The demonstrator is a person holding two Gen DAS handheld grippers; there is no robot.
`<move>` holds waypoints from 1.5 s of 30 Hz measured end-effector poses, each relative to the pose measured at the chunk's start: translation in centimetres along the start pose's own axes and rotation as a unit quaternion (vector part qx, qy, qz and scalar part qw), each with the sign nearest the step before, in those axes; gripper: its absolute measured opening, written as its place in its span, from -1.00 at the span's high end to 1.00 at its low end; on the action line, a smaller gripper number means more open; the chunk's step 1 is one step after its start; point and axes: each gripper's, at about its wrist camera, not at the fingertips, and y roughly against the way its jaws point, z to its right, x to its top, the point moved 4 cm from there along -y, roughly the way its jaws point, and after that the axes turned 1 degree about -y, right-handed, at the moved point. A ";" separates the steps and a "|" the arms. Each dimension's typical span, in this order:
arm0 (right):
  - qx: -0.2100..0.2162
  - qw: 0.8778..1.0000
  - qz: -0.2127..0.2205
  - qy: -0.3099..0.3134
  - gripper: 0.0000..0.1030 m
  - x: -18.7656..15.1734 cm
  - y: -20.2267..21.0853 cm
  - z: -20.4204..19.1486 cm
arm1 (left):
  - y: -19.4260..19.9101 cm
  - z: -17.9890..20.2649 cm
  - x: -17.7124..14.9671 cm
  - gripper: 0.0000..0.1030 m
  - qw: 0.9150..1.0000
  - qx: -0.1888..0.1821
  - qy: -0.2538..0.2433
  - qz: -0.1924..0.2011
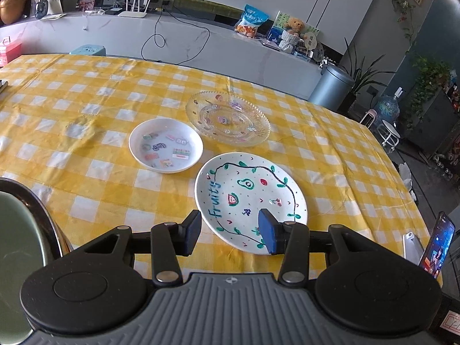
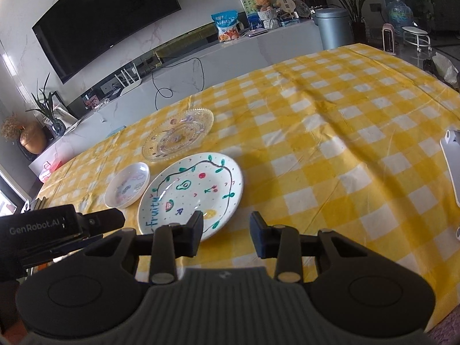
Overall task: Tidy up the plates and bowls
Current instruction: 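Close both grippers on the rim of the white 'Fruity' plate, then carry the Fruity plate with both grippers beside the bowl stack, lower it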
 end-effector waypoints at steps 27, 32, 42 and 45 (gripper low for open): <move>0.050 0.998 -0.017 -0.024 0.52 2.7 -7.6 2.3 | -6.4 -1.8 0.8 0.31 1.000 0.024 0.012 0.007; 0.056 0.998 -0.017 -0.021 0.81 2.7 -8.0 2.3 | -6.6 -2.1 0.7 0.57 0.999 0.027 0.021 0.007; 0.054 0.998 -0.022 -0.030 0.83 2.9 -7.4 2.4 | -5.6 -1.9 1.0 0.63 1.000 0.021 0.024 0.002; 0.051 0.998 -0.017 -0.026 0.83 3.0 -6.3 2.4 | -4.9 -1.5 0.7 0.63 1.000 0.017 0.021 -0.004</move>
